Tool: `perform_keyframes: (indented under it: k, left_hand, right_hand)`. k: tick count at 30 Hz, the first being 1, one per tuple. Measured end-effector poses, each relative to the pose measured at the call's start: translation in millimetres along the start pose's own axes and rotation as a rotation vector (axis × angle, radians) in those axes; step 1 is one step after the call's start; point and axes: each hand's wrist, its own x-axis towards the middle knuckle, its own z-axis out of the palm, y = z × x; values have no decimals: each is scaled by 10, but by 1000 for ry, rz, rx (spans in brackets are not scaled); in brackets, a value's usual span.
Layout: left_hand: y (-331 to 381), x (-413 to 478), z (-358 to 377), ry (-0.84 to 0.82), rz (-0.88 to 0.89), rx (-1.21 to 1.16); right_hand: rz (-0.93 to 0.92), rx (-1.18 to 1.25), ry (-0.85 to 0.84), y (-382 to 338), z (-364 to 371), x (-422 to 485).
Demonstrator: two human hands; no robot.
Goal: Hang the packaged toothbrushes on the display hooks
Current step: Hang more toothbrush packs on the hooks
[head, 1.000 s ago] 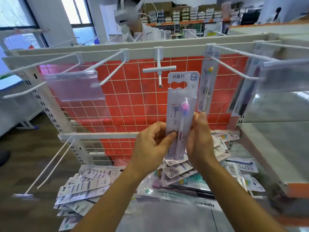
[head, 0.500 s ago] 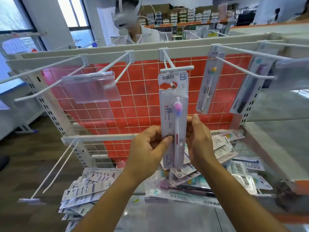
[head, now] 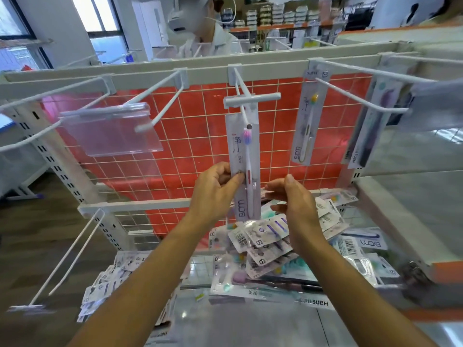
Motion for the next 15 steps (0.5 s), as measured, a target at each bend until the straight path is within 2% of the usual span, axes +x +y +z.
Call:
perform_keyframes:
  k: [3,8,11,15]
  left_hand:
    - [-56,231,36,17,-38,-36]
    - [-123,601,89,30,-85,-63]
    - [-180,812,89,48,-100,-40]
    - [-220,1039,69,81,-127,31]
  right_hand:
    - [82,-70,17,74,-103,60]
    - [95,-178,-8,211,-288,125]
    - [51,-321,-50,255,-389,174]
    - [-65,-596,-190,282,-496,217]
